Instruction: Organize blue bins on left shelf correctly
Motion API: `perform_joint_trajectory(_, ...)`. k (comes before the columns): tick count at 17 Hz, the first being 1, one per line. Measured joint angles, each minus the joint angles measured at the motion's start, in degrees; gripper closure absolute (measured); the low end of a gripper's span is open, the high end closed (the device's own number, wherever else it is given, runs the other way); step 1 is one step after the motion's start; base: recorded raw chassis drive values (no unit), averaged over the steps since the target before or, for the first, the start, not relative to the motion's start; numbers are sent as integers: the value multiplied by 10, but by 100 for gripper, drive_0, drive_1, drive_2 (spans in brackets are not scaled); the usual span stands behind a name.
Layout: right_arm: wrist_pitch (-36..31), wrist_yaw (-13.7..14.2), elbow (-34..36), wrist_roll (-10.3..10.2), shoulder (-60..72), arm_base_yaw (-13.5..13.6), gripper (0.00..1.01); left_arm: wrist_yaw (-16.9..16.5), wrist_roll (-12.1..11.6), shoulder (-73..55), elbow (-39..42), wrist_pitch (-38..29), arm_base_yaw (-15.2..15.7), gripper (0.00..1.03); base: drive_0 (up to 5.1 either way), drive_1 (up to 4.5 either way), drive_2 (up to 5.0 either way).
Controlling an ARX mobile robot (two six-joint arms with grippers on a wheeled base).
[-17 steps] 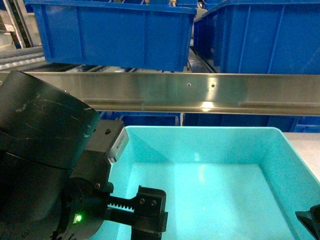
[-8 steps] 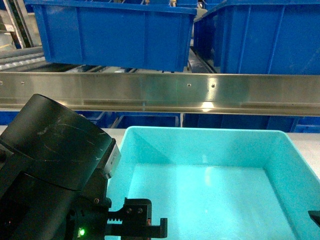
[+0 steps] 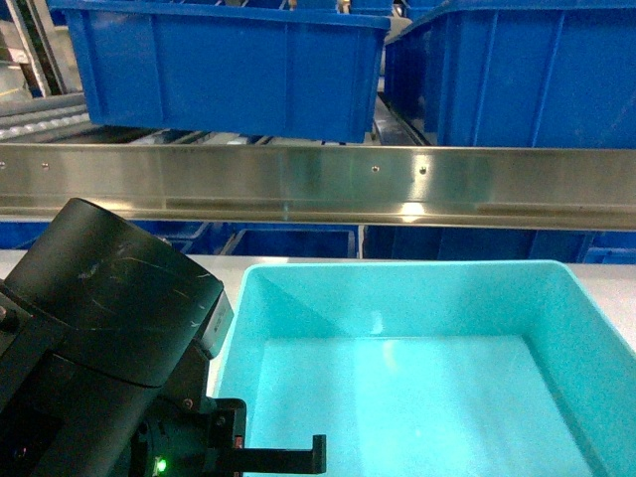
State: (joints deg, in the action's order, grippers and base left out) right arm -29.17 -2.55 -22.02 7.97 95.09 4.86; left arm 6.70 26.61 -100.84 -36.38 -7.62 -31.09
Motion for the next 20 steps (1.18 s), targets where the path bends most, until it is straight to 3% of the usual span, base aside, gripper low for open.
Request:
perform_joint_trajectory(5,-2,3,10,-16,-31,0,99,20,-21,6,10,-22,-1,101,0,0,0)
perform_joint_trajectory(11,36,11,-24,-37,-122,-2,99,21,-92,75,-31,-13,31,101,0,0,0)
perform_joint_trajectory(15,47,13,-40,-56,-187,-12,99,37,-134,133,-57,-13,30,101,0,0,0)
perform_joint_trajectory(18,38,21,-39,-67,-201,-12,99,59,-164,135,-53,-50,24,101,0,0,0)
perform_joint_trajectory(20,39,22,-39,-67,-206,-12,99,60,-170,135,-53,-51,24,101,0,0,0)
